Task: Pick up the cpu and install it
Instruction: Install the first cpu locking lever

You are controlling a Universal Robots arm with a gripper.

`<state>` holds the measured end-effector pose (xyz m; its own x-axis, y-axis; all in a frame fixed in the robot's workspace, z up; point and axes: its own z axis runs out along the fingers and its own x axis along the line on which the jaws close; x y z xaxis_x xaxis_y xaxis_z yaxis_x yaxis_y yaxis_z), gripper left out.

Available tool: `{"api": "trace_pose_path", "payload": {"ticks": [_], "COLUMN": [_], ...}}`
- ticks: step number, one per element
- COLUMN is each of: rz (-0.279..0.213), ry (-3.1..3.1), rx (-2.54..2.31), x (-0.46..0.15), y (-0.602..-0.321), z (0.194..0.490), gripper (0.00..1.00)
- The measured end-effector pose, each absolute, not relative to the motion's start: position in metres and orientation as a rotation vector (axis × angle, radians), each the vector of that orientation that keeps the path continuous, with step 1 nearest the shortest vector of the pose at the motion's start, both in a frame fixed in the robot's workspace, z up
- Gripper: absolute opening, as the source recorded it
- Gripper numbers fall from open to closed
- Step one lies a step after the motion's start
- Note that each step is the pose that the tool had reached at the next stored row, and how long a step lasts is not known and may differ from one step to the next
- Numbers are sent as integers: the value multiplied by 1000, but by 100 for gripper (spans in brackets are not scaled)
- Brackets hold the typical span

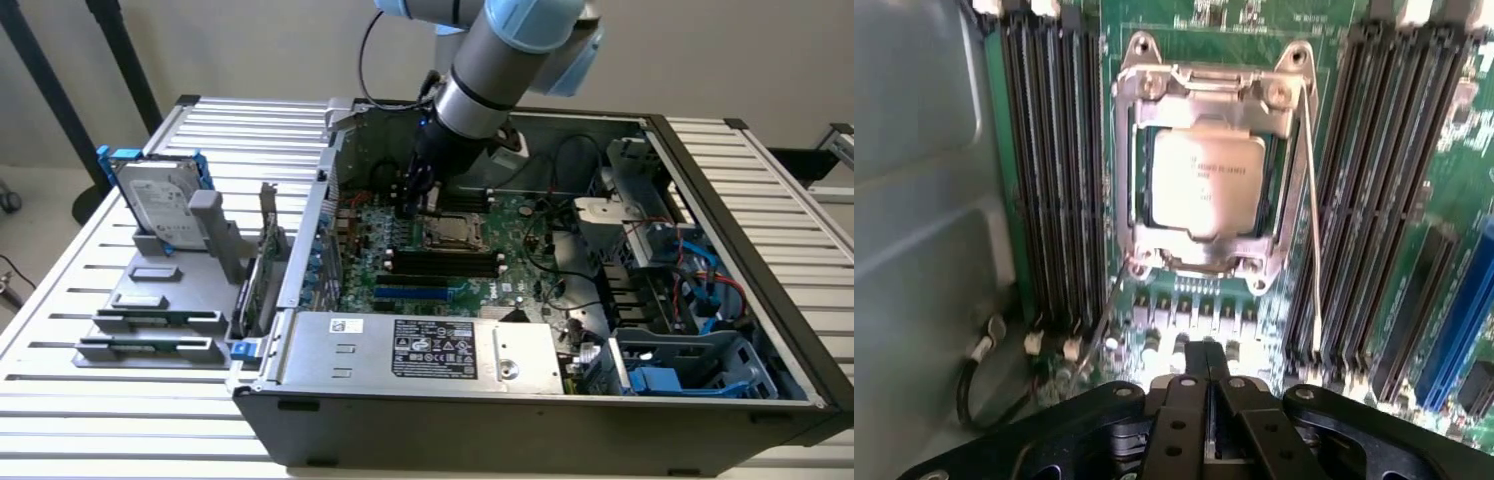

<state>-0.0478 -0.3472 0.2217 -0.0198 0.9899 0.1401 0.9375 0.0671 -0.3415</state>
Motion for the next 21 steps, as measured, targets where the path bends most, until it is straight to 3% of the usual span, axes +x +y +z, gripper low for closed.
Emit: {"api": "trace_pose_path", "payload": {"ticks": [8, 21], "rz": [185, 135], "ry": [-2006, -1820], "rx": [-1909, -2075], "x": [-68, -70], "y": [-350, -350], "z": [243, 246], "gripper": [11, 11]}}
